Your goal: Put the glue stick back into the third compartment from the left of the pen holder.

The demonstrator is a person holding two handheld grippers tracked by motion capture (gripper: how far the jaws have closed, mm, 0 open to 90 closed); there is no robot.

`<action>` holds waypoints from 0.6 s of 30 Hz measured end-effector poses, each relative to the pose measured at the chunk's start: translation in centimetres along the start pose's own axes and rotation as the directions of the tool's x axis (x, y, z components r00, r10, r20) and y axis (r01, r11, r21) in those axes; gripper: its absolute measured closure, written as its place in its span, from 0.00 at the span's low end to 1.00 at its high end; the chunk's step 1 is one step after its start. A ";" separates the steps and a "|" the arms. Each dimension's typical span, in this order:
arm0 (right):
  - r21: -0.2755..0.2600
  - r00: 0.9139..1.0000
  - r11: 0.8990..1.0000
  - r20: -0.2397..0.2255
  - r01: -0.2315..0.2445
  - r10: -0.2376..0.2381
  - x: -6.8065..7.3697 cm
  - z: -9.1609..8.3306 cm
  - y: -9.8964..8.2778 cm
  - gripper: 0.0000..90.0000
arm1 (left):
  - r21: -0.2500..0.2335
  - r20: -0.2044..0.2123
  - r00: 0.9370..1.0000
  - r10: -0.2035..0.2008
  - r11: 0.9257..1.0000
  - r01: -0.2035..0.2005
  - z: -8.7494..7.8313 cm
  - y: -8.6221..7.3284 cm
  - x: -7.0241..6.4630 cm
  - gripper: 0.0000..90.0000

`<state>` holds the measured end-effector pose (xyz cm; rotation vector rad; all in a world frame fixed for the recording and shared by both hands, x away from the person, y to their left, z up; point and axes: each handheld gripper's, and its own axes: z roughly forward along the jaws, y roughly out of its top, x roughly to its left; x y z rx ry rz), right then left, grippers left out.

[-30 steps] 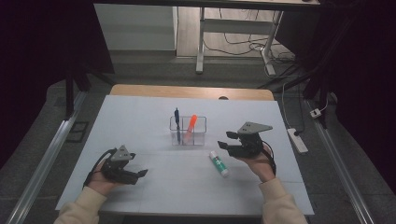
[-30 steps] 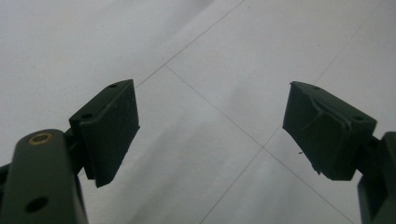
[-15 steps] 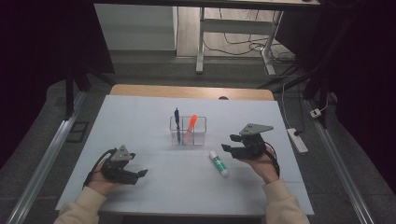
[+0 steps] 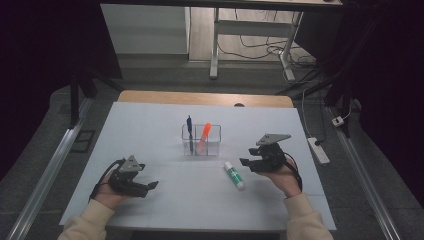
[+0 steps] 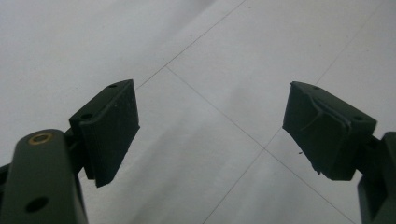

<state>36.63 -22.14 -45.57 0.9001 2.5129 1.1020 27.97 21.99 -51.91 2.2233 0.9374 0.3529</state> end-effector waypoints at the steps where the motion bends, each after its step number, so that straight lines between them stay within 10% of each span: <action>1: 0.002 1.000 1.000 0.000 0.000 0.000 0.0 0.0 0.0 0.49 | -0.001 0.000 1.000 0.000 1.000 0.000 0.0 0.0 0.0 0.20; 18: 0.063 1.000 0.998 -0.007 0.008 -0.007 0.5 0.6 0.1 0.48 | 0.004 0.001 1.000 0.005 1.000 -0.005 0.1 0.0 -0.1 0.20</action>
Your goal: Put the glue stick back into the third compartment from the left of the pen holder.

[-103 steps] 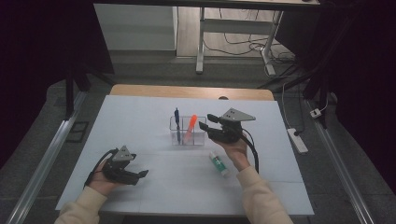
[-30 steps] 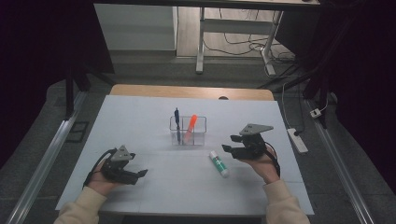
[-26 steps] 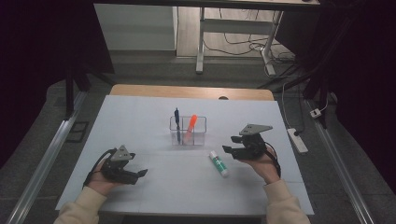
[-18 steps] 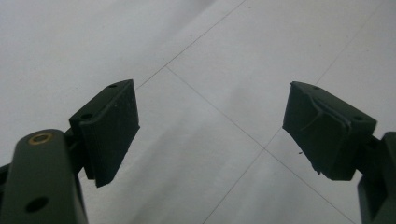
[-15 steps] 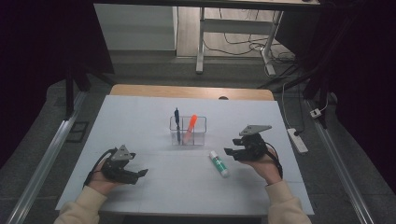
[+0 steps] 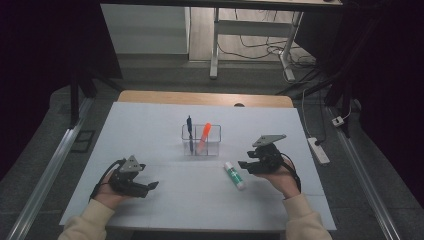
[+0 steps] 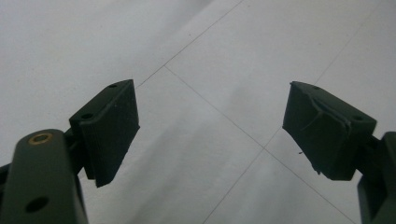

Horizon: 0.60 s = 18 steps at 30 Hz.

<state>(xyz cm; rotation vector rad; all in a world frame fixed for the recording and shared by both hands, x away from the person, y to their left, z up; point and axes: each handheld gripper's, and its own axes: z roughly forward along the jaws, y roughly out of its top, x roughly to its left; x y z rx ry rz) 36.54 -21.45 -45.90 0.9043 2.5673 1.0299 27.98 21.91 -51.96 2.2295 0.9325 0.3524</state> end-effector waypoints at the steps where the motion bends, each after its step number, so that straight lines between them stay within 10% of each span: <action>1: 0.003 1.000 1.000 -0.001 -0.001 0.001 0.0 0.1 0.0 0.48 | -0.001 0.000 1.000 0.000 1.000 0.000 0.0 0.0 0.0 0.20; 18: 0.082 0.999 0.996 -0.021 0.031 -0.029 0.5 1.2 0.0 0.47 | 0.002 0.000 1.000 0.003 1.000 -0.003 0.0 0.0 -0.1 0.20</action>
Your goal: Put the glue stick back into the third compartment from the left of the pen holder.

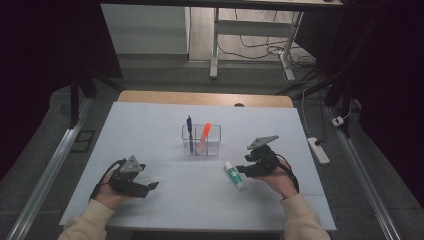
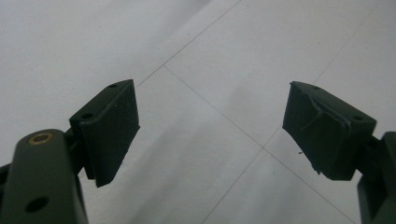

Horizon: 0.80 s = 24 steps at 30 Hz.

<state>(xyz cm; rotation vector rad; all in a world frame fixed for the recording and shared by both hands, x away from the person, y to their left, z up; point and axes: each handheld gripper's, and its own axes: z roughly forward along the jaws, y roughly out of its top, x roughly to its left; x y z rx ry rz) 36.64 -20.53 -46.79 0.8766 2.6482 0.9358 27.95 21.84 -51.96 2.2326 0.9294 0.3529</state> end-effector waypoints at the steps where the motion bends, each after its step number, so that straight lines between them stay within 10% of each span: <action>1: 0.002 1.000 1.000 -0.001 0.002 -0.002 0.0 0.0 0.0 0.47 | 0.000 0.000 1.000 0.000 1.000 0.000 0.0 0.0 0.0 0.20; 24: 0.085 1.000 0.996 -0.015 0.021 -0.019 1.1 1.7 0.7 0.46 | 0.004 0.001 1.000 0.004 1.000 -0.004 0.0 0.0 0.0 0.20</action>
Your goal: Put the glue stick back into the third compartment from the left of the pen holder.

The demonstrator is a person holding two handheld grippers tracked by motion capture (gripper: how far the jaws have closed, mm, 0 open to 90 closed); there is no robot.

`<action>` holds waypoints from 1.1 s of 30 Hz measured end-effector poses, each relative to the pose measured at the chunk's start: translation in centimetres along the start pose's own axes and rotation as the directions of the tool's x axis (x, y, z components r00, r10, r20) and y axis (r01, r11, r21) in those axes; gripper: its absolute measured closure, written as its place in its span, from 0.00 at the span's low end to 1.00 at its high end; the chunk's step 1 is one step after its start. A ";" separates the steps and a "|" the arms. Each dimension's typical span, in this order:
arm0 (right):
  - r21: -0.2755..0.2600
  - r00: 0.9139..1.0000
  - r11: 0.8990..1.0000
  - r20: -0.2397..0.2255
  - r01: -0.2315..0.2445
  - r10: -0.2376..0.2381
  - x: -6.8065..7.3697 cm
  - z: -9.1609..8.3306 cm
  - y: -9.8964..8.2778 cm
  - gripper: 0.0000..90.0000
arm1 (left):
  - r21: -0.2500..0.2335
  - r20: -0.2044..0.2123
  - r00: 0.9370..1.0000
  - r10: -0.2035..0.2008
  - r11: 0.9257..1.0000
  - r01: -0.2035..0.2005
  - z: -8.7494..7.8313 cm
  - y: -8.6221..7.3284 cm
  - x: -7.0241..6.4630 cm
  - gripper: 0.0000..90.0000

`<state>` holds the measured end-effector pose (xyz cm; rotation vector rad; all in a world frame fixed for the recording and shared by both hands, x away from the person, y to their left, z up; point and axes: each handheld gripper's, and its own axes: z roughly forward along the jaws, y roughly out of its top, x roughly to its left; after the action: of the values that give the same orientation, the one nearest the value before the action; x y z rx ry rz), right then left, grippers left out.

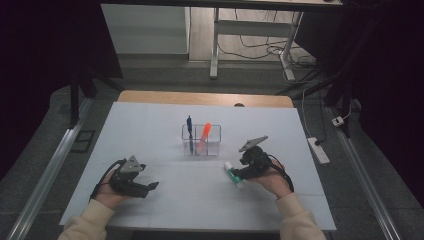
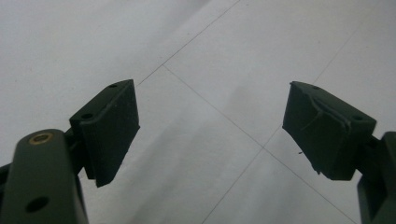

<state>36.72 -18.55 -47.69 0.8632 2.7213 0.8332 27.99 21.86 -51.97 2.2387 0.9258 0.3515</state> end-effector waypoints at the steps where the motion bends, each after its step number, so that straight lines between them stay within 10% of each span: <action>1: 0.006 1.000 1.000 0.001 -0.002 0.002 0.1 0.1 0.1 0.45 | 0.000 0.000 1.000 0.000 1.000 0.000 0.0 0.0 0.0 0.20; 15: 0.080 0.991 0.989 0.062 -0.125 0.121 1.0 3.0 2.9 0.44 | 0.001 -0.001 1.000 0.002 1.000 -0.002 0.0 0.0 0.0 0.20; 33: 0.148 0.986 0.979 0.107 -0.142 0.127 1.3 4.8 2.7 0.65 | 0.001 0.000 1.000 0.006 1.000 -0.006 0.0 0.0 0.0 0.20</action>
<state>38.43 -13.81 -50.15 1.1005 2.6942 0.5895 27.95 21.86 -52.00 2.2431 0.9199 0.3538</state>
